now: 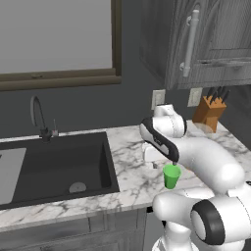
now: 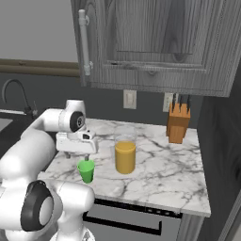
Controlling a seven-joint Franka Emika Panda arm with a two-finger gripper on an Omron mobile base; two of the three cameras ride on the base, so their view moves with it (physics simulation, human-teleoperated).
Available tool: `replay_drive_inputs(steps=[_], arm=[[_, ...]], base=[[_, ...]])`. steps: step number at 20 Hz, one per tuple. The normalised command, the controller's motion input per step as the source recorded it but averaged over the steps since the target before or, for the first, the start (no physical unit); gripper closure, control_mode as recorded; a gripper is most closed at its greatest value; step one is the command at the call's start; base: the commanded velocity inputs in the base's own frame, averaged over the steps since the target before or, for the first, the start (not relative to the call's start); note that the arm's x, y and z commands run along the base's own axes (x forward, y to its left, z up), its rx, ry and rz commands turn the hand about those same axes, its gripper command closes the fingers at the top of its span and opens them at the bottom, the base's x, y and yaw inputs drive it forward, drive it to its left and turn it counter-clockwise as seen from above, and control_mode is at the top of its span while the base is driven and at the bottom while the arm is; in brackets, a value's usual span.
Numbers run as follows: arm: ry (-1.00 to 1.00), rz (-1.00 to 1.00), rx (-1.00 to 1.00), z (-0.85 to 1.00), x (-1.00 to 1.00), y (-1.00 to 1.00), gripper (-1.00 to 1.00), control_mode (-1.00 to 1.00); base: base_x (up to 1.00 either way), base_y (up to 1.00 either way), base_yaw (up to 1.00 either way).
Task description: Place the pitcher and cup on the dining counter for serving.
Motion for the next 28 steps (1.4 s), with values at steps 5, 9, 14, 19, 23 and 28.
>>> replay_drive_inputs(steps=[5,9,14,19,23,28], arm=[[0.0,0.0,0.0,-0.03,0.0,0.0,-1.0,-1.0],[0.0,0.0,-0.01,-0.11,0.01,0.0,-1.0,-1.0],[0.0,0.0,-0.01,-0.24,0.05,0.0,-1.0,-1.0],[0.01,0.0,-0.02,-0.43,0.16,0.0,-1.0,-1.0],[0.03,0.0,-0.04,-0.55,0.23,0.0,-1.0,-1.0],[0.03,0.0,-0.05,-0.63,0.2,0.0,1.0,-1.0]], base=[[0.0,0.0,0.0],[0.0,0.0,0.0],[0.0,0.0,0.0],[0.0,0.0,0.0],[0.0,0.0,0.0],[0.0,0.0,0.0]])
